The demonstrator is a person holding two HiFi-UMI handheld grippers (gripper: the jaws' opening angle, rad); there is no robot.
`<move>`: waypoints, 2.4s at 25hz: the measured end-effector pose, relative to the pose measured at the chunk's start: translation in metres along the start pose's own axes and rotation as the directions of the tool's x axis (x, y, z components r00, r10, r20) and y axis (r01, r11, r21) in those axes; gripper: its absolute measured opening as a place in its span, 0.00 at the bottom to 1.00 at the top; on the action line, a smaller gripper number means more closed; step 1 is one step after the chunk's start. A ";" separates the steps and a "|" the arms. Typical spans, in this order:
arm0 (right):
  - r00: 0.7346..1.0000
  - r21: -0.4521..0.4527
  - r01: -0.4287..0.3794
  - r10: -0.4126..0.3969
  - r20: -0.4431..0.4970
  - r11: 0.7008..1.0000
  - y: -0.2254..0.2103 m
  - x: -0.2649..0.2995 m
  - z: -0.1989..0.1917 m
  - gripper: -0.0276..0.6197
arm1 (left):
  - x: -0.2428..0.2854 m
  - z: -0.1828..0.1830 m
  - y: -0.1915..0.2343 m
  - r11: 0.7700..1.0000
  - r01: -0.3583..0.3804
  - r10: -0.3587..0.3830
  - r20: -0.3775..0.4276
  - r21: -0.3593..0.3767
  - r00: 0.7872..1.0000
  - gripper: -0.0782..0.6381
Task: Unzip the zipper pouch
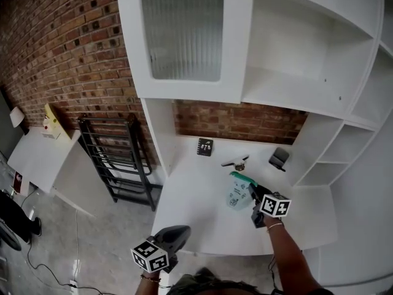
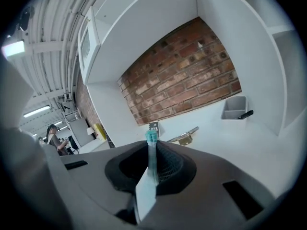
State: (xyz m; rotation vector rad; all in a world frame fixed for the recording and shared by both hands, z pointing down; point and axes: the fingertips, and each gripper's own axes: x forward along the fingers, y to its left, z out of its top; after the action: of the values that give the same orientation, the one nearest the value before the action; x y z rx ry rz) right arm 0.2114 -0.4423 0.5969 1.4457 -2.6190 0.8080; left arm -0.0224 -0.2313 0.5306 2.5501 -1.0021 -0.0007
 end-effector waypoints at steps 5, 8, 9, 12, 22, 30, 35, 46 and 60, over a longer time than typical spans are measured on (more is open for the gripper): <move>0.997 0.000 0.067 -0.067 -0.047 0.998 -0.023 -0.008 -0.021 0.08 | 0.007 0.000 -0.002 1.000 0.013 -0.013 -0.005 0.004 1.000 0.12; 0.993 0.044 0.110 -0.108 -0.056 0.993 -0.037 -0.017 -0.034 0.08 | 0.006 0.000 -0.004 1.000 0.020 -0.020 -0.002 -0.007 1.000 0.12; 0.991 0.053 0.124 -0.121 -0.057 0.991 -0.041 -0.020 -0.036 0.08 | 0.005 0.002 -0.005 1.000 0.022 -0.022 0.006 -0.013 1.000 0.12; 0.985 0.053 0.160 -0.156 -0.069 0.986 -0.051 -0.026 -0.041 0.08 | 0.003 0.008 -0.007 1.000 0.025 -0.024 0.037 -0.016 0.999 0.12; 0.972 0.049 0.201 -0.193 -0.133 0.978 -0.070 -0.049 -0.061 0.16 | 0.011 0.000 -0.026 0.999 0.045 -0.045 0.031 -0.009 0.999 0.12; 0.959 0.053 0.238 -0.227 -0.167 0.970 -0.088 -0.078 -0.077 0.21 | 0.020 -0.009 -0.042 0.997 0.077 -0.077 0.005 -0.010 0.997 0.12; 0.928 -0.003 0.308 -0.301 -0.218 0.951 -0.106 -0.107 -0.086 0.27 | 0.030 -0.010 -0.050 0.995 0.096 -0.096 -0.010 -0.007 0.995 0.12; 0.943 -0.069 0.325 -0.329 -0.047 0.943 -0.091 -0.188 -0.047 0.27 | 0.047 -0.002 -0.052 1.000 0.024 -0.024 0.044 0.003 0.999 0.12; 0.935 -0.193 0.256 -0.193 0.297 0.947 0.051 -0.260 0.034 0.14 | 0.052 0.049 -0.075 0.985 -0.075 0.055 0.130 0.154 0.990 0.12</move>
State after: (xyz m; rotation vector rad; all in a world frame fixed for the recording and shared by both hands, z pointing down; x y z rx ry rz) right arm 0.3242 -0.2346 0.4733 1.8565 -2.5485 0.2862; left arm 0.0584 -0.2328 0.4656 2.6879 -1.1765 -0.0667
